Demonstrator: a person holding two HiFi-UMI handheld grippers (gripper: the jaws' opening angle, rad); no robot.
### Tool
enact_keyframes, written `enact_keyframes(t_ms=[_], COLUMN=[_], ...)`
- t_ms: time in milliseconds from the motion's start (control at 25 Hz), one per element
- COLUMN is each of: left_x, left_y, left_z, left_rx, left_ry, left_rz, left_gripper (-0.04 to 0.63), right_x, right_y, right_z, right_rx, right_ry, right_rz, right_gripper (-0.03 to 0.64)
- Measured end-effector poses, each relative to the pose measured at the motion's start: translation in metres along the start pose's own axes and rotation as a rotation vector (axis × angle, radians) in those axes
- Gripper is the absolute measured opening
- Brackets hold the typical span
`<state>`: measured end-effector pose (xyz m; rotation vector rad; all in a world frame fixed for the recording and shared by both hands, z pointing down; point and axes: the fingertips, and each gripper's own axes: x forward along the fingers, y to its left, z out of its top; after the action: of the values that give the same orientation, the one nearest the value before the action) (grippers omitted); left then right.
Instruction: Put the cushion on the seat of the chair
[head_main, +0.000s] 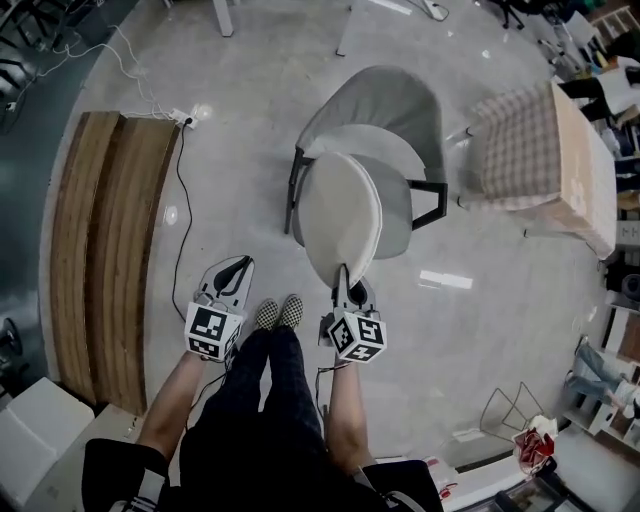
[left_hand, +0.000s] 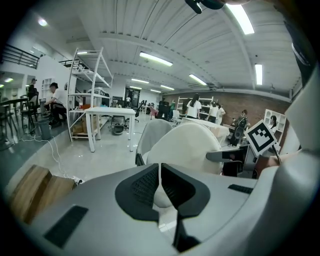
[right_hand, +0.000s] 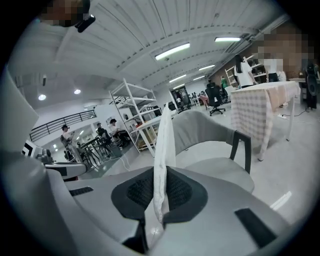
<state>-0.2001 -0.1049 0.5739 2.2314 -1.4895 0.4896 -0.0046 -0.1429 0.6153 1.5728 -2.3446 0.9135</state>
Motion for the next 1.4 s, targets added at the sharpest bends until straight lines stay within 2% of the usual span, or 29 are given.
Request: enact_keyframes(t_ms=[240,440,800,1120,1400], left_x=[0.014,0.031,0.074,0.108,0.134], left_y=[0.006,0.003,-0.034,-0.057,-0.070], left_z=[-0.016,-0.019,-0.032,-0.061,-0.085], left_rx=[-0.015,-0.014,0.000,0.021,0.038], left_ry=[0.035,0.054,0.084,0.126,0.156], left_rz=[0.018,0.012,-0.066,-0.121,-0.154], left_gripper=[0.031,0.031,0.031,0.031,0.031], right_x=[0.032,0.035,0.030,0.026,0.026], right_y=[-0.020,-0.044,-0.110,-0.175,-0.211], right_z=[-0.020,-0.029,-0.049,-0.100,-0.153], right_rx=[0.004,0.028,0.032,0.126,0.223], right_ry=[0.058,0.076,0.105,0.144,0.179], right_rz=[-0.004,-0.043,-0.147,-0.240,-0.296], right_gripper=[0.054,0.054,0.055,0.057,0.057])
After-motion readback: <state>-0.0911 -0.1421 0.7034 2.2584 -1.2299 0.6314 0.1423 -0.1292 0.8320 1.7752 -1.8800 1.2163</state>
